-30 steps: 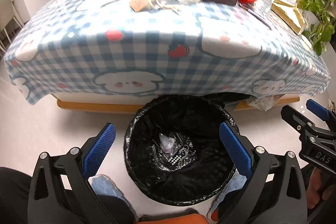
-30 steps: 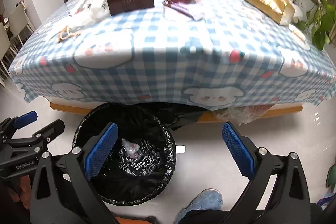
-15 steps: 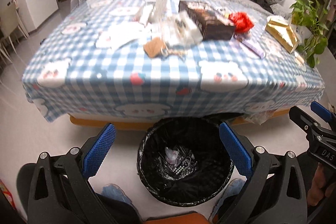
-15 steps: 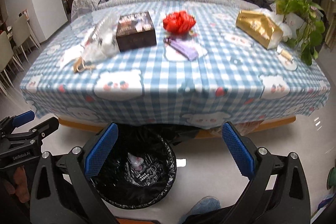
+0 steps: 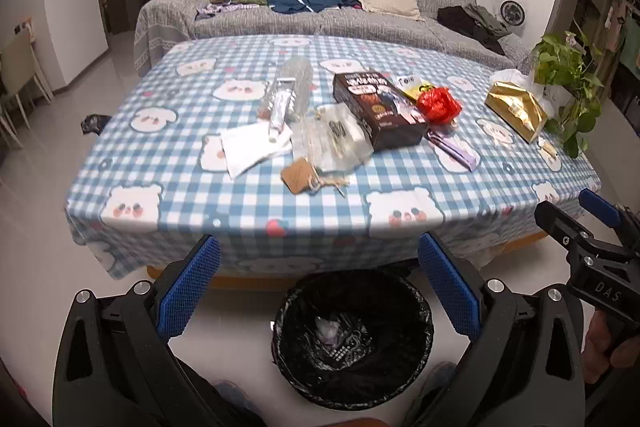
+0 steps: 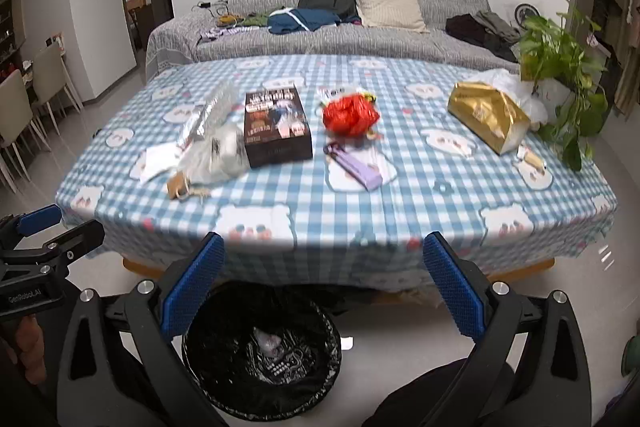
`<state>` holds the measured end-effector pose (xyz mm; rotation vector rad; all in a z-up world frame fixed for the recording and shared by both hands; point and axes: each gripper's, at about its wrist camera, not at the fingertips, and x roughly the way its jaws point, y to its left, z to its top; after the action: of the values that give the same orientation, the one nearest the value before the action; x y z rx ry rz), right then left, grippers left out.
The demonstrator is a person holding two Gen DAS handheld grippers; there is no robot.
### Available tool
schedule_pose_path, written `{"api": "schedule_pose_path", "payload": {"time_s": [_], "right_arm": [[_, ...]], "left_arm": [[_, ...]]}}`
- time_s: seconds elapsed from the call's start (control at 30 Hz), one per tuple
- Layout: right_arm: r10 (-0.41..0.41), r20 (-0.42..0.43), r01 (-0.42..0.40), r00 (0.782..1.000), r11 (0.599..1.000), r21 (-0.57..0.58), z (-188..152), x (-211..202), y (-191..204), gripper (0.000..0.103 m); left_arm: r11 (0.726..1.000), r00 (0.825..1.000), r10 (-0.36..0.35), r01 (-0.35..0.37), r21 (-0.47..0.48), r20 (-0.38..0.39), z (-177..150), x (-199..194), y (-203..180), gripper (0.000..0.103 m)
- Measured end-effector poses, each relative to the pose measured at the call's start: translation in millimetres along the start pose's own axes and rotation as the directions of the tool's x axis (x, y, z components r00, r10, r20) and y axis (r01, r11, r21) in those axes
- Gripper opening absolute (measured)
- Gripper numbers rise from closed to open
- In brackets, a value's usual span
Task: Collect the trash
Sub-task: 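Raise both tools from the bin back toward the table, then grasp the white toothpaste tube with the left gripper while the right grasps the red plastic bag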
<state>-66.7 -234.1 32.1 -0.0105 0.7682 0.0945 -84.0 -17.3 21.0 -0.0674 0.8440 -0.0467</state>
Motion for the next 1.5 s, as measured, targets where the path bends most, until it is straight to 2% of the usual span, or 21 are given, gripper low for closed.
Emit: {"api": "schedule_pose_path", "payload": {"time_s": [0.23,0.47,0.97,1.27,1.5], "right_arm": [[0.000,0.016,0.000,1.000,1.000,0.000,27,6,4,0.096],[0.004,0.012,-0.004,1.000,1.000,0.021,56,31,-8,0.096],[-0.013,-0.053,0.015,0.998,0.999,0.046,121,150,-33,0.095],[-0.023,-0.105,0.030,0.994,0.998,0.062,148,209,-43,0.091],[-0.013,-0.149,0.025,0.989,0.996,0.082,155,244,-46,0.084]], "left_arm": [[1.000,1.000,0.012,-0.012,-0.009,0.013,29,4,14,0.097],[1.000,1.000,0.025,-0.025,-0.009,-0.007,64,34,24,0.097],[0.999,0.995,0.048,-0.048,0.005,-0.091,132,147,42,0.092],[0.999,0.987,0.052,-0.052,0.006,-0.149,151,204,53,0.083],[0.999,0.980,0.036,-0.036,-0.001,-0.196,152,233,57,0.062]]}}
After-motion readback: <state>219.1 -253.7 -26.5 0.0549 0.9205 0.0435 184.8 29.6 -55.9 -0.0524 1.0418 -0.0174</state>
